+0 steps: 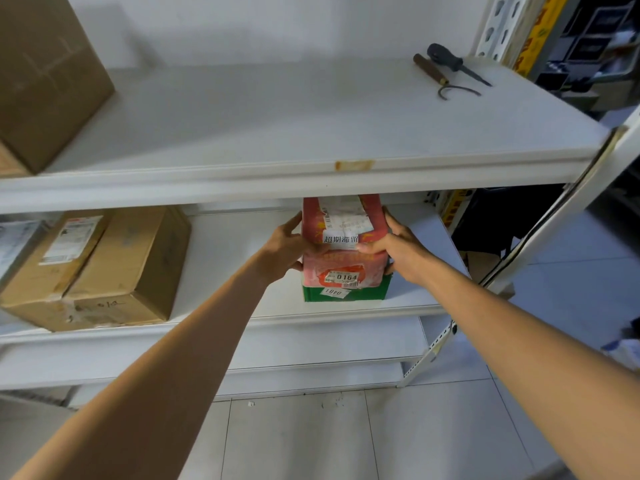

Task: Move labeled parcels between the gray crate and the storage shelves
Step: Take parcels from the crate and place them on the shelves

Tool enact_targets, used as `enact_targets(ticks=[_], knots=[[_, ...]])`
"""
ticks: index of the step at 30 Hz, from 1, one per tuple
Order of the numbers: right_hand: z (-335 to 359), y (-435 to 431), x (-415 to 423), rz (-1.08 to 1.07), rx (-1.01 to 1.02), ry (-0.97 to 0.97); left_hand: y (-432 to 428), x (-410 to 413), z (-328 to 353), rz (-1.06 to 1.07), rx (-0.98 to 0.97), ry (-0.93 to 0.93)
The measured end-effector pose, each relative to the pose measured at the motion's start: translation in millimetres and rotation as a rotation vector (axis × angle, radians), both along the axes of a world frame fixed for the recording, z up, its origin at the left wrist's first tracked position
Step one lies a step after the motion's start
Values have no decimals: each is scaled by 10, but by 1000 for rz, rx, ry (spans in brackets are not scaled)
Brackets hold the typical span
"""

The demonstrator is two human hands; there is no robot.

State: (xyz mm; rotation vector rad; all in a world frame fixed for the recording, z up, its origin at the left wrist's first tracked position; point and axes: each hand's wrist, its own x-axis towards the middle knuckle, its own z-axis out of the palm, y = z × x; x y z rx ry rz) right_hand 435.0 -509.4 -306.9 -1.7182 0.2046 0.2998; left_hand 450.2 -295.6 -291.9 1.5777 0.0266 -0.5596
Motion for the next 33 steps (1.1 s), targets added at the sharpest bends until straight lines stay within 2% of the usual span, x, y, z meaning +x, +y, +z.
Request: enact_targets(ticks=[12, 16, 22, 27, 33], knots=[[34, 16, -245, 21, -34, -109, 39, -212, -79, 41, -23, -112], [14, 119, -439, -40, -43, -125, 139, -318, -55, -12, -44, -141], [-32, 420, -821, -225, -38, -213, 366, -326, -57, -183, -114, -191], [53, 806, -1301, -428, -33, -269, 551, -306, -4, -418, -76, -248], [248, 1057, -1993, -654, -72, -252, 465, -599, 85, -614, -114, -287]])
